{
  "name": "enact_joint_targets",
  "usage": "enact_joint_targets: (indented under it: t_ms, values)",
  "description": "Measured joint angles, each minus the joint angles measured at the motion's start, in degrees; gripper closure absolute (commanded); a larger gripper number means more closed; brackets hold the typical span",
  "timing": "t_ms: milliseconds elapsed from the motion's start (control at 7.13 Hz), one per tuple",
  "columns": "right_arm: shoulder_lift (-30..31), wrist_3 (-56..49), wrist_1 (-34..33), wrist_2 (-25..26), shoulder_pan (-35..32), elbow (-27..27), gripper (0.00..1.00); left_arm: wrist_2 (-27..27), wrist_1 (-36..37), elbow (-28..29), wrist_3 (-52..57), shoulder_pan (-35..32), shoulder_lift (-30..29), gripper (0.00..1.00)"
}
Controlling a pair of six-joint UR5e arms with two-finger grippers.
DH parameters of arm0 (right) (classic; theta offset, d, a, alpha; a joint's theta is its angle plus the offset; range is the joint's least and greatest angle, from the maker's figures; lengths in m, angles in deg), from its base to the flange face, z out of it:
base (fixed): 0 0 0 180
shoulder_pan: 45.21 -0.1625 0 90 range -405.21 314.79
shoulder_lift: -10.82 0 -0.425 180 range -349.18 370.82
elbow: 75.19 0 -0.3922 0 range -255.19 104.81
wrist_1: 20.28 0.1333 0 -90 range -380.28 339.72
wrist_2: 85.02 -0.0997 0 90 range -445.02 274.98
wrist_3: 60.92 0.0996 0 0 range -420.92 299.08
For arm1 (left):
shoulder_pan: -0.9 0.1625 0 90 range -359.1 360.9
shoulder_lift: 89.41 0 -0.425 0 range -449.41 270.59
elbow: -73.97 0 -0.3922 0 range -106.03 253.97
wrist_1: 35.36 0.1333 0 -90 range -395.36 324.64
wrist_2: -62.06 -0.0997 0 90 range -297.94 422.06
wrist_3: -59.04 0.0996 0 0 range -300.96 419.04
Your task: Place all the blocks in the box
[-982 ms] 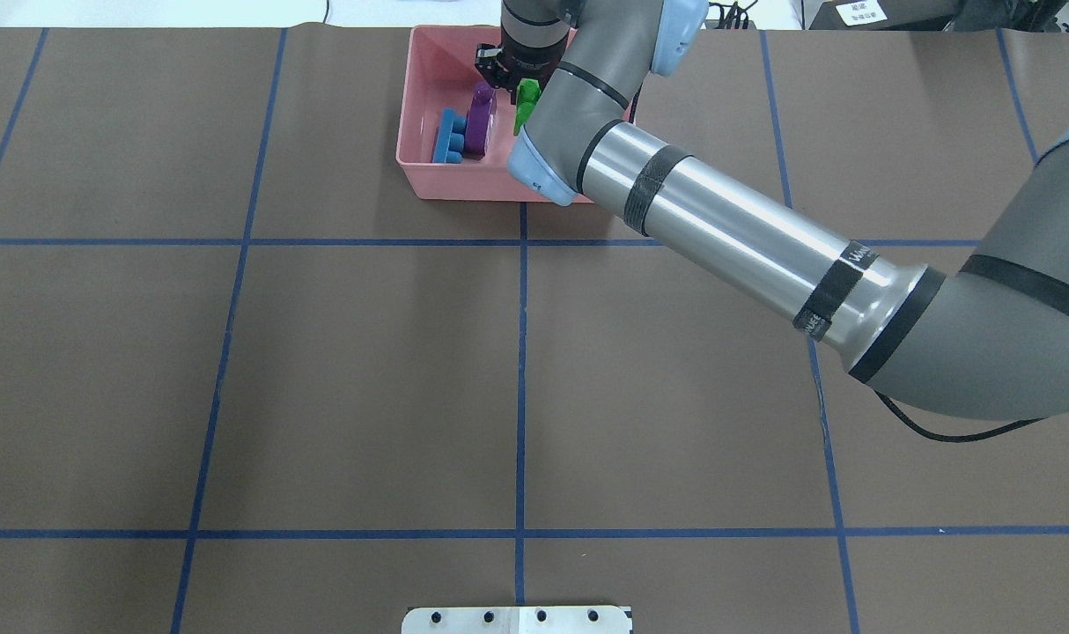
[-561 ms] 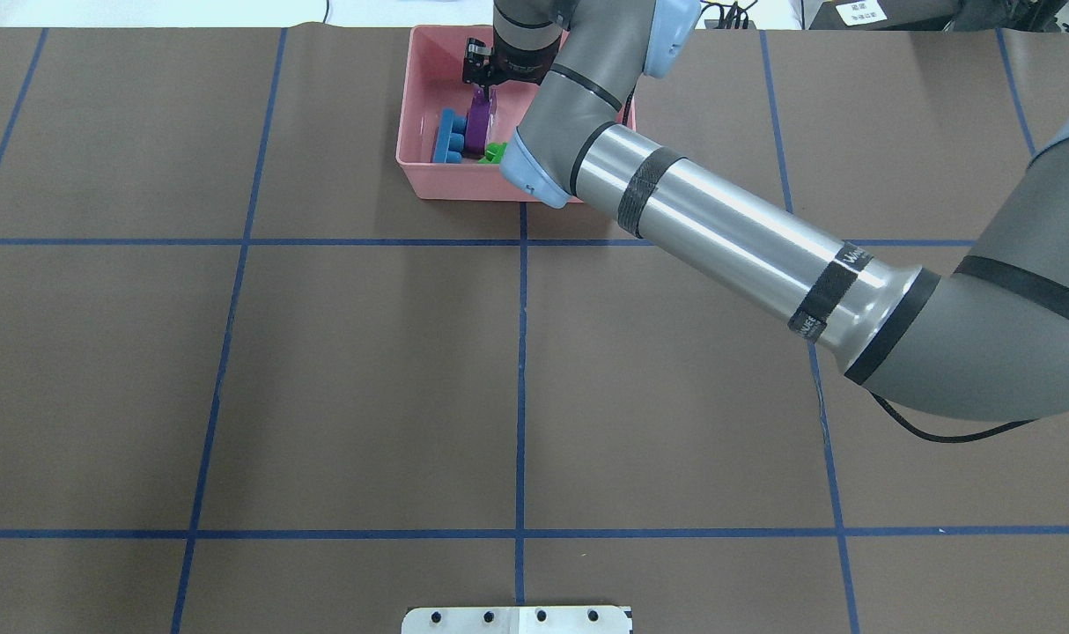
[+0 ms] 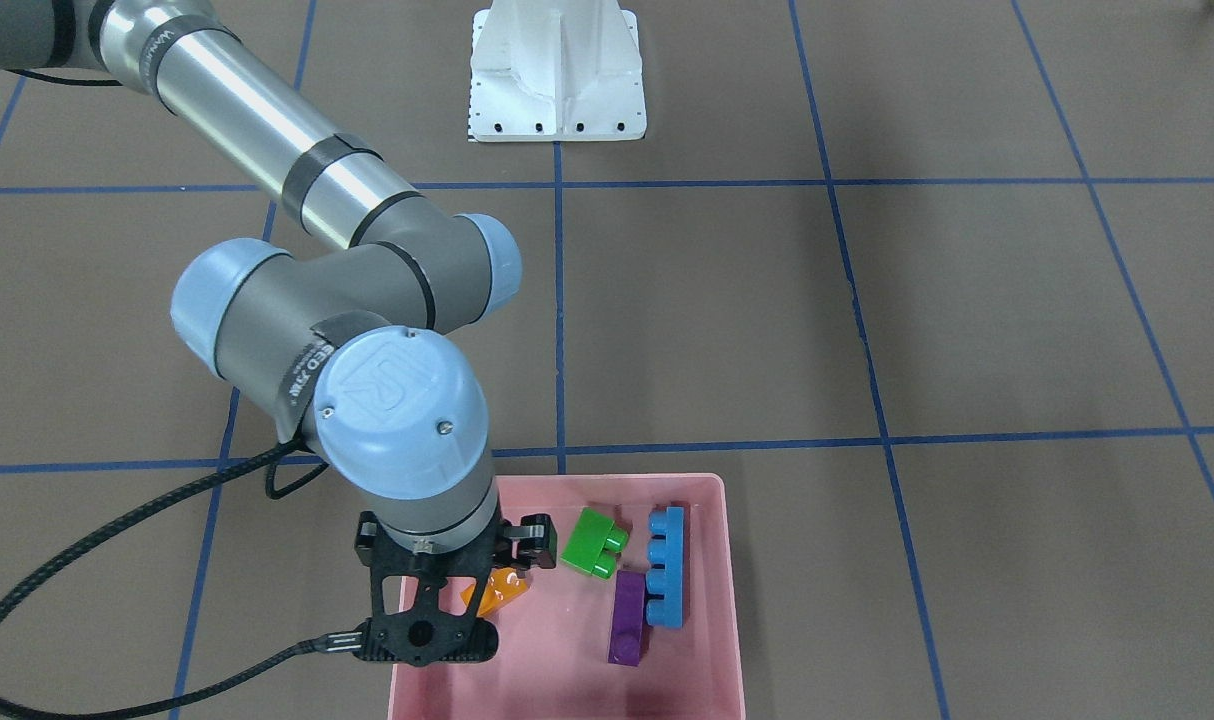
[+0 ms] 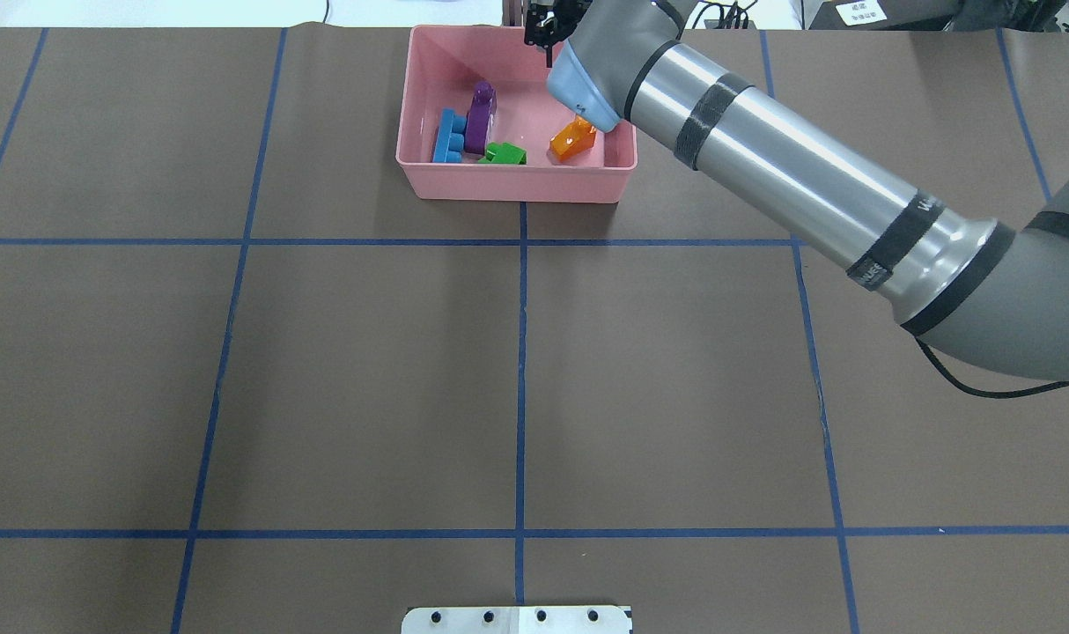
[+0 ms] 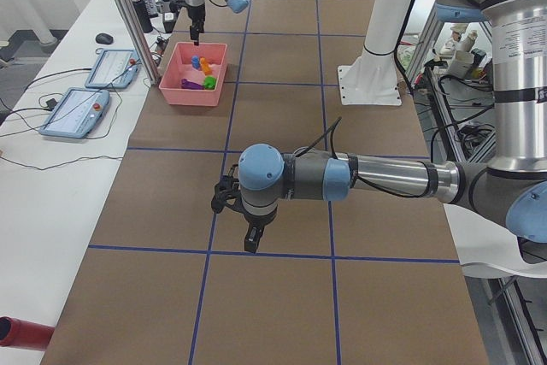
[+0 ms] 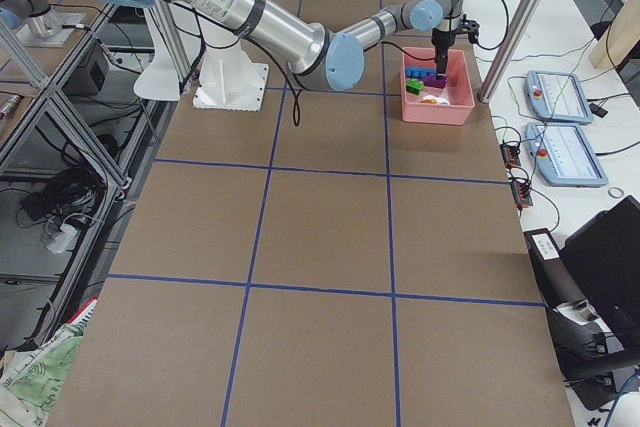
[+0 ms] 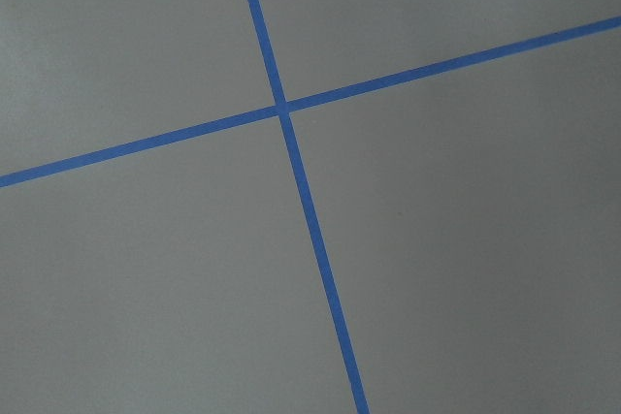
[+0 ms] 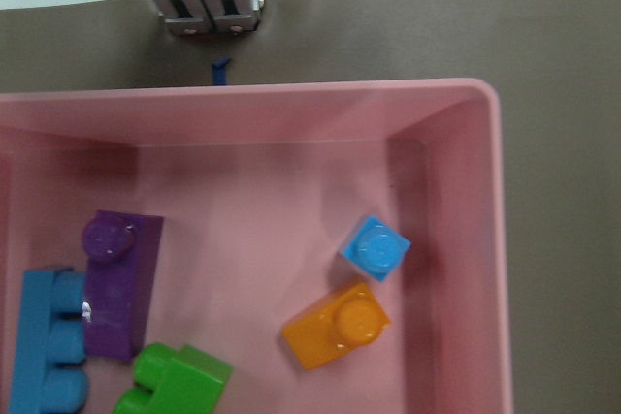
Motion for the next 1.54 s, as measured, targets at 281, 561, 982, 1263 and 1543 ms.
enact_joint_targets:
  t_ms: [281,561,982,1263,1543]
  values:
    - [10.09,-12.98,-3.79,-5.99,-7.07,8.90,0.00,-0.59,0.17,0.41,-0.91,0.06,0.27,0.00]
    - [20.84,-27.20,-4.35,-10.62,-14.99,14.95,0.00,-0.95,0.09,0.54,-3.00,0.09,0.20,0.00]
    - [37.70,-46.11,-4.50,-12.97,-25.28,24.08,0.00,-0.16,-0.08,1.50,-3.33,0.09,-0.16,0.00]
    - [50.74,-51.12,-4.68,-12.99,-29.46,34.48,0.00,0.00,-0.07,1.74,-3.14,0.09,-0.09,0.00]
    - [63.58,-51.11,-5.10,-12.55,-30.45,46.00,0.00,-0.05,-0.06,1.51,-3.07,0.04,0.24,0.00]
